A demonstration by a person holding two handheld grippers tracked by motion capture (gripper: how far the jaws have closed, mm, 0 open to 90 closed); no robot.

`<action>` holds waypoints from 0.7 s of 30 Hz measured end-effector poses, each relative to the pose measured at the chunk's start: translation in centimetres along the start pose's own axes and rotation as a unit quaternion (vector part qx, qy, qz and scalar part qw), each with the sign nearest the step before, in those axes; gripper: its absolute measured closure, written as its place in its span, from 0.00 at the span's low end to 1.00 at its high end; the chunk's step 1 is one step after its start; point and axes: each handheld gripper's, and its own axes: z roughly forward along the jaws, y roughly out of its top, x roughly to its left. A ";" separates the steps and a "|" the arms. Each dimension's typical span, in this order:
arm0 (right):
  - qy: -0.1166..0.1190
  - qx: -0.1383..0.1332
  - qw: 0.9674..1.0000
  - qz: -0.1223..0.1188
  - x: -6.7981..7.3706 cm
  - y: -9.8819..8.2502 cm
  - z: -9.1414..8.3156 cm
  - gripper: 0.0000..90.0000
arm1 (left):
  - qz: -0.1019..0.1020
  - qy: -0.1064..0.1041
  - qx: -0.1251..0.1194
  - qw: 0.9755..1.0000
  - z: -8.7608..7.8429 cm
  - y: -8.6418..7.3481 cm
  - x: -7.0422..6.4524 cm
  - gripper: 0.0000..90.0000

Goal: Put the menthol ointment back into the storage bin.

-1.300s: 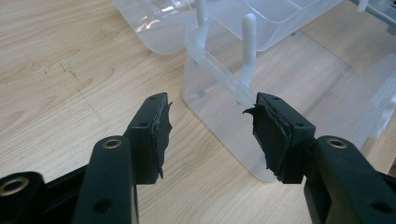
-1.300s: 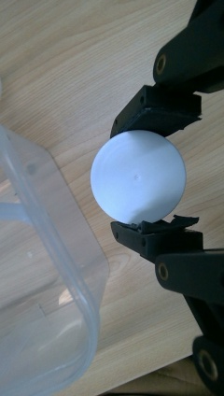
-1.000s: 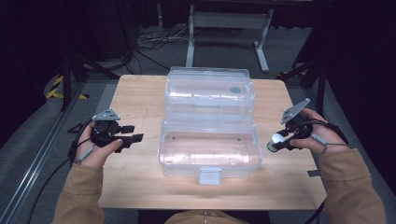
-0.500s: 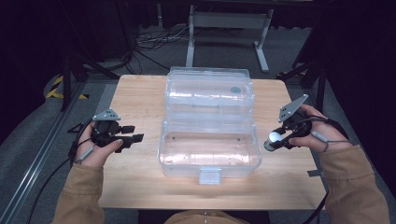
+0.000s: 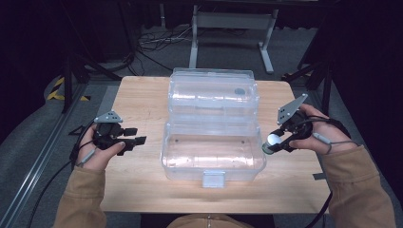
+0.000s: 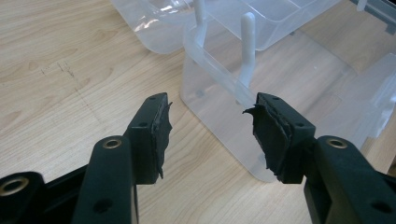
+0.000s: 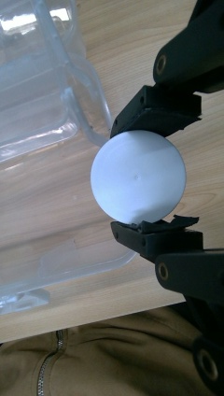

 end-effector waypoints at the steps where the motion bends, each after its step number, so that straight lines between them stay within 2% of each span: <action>1: 0.000 0.000 1.000 -0.004 0.1 0.2 0.0 0.56 | 0.000 0.000 0.000 1.000 0.0 0.0 0.0 0.52; 11: 0.014 -0.004 1.000 -0.028 0.6 1.4 0.7 0.56 | 0.001 0.000 0.000 1.000 0.0 0.0 0.0 0.52; 21: 0.022 0.004 0.999 -0.041 0.8 2.4 1.6 0.56 | 0.002 0.000 0.000 1.000 0.0 0.0 0.0 0.52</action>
